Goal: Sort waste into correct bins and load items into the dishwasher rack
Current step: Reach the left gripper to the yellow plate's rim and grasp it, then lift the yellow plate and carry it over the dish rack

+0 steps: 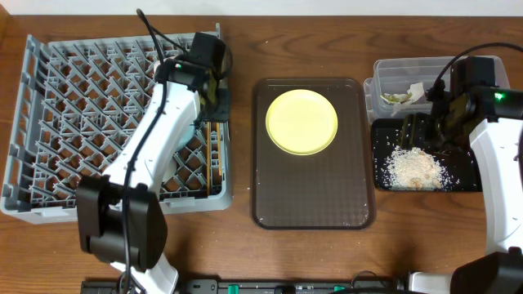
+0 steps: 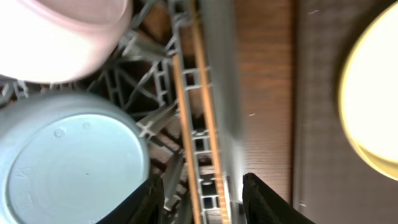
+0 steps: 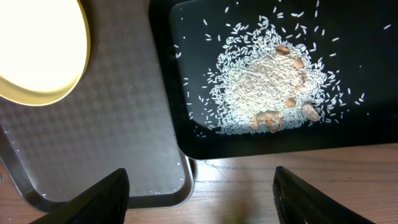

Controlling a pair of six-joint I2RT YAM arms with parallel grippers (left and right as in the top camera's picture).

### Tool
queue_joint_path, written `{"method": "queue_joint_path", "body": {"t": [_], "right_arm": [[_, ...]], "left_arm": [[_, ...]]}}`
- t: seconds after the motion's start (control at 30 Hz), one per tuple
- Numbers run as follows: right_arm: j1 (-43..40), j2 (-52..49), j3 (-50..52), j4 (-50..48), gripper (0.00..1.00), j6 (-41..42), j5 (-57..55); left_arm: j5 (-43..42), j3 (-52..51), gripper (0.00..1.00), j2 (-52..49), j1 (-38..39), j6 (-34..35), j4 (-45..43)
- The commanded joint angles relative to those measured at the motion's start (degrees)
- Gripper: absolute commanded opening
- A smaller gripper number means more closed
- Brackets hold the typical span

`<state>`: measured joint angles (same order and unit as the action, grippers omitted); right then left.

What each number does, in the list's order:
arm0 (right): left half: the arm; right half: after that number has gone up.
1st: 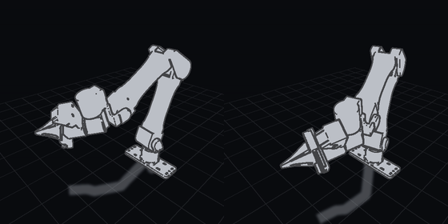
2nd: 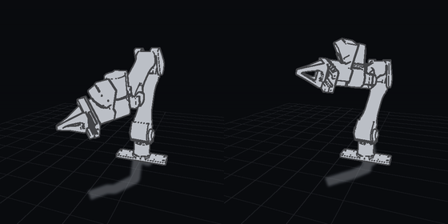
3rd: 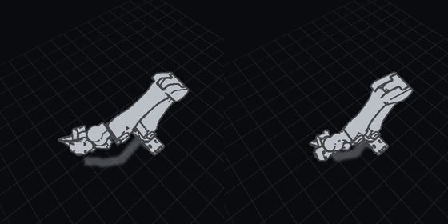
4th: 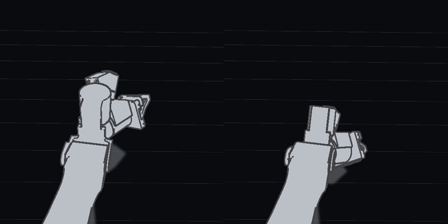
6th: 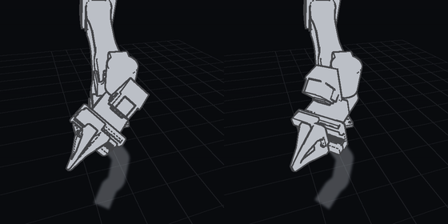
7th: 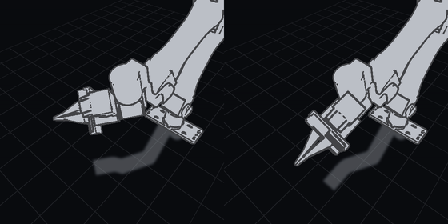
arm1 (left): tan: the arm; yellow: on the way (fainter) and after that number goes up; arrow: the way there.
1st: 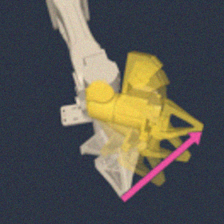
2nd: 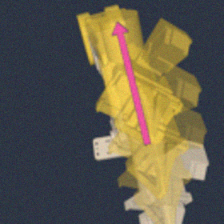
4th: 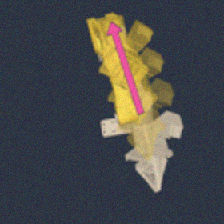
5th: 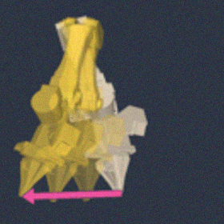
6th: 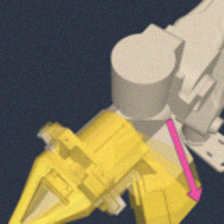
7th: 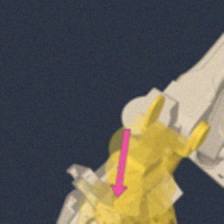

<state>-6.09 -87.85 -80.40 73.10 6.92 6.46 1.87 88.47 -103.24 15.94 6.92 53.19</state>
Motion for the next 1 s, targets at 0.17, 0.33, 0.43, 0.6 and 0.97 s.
{"method": "queue_joint_path", "body": {"t": [0.17,0.33,0.43,0.6,0.97], "right_arm": [[-0.26,0.00,-0.20,-0.66,0.72,0.09,-0.22],[-0.26,0.00,-0.20,-0.31,0.74,0.07,-0.22],[-0.26,0.00,-0.20,-0.24,0.75,0.07,-0.22],[-0.26,0.00,-0.20,-0.26,0.75,0.07,-0.22],[-0.26,0.00,-0.20,-0.04,0.76,0.04,-0.22]], "left_arm": [[0.00,-0.09,0.48,2.56,12.33,-4.15,-9.25],[0.00,-0.09,0.50,-1.22,19.65,-4.13,-18.10],[0.02,-0.09,0.50,-4.28,23.39,-4.15,-21.79],[0.02,-0.09,0.50,-10.14,28.68,-4.17,-24.74],[0.28,-0.09,0.50,-19.80,31.80,-5.27,-26.99]]}}
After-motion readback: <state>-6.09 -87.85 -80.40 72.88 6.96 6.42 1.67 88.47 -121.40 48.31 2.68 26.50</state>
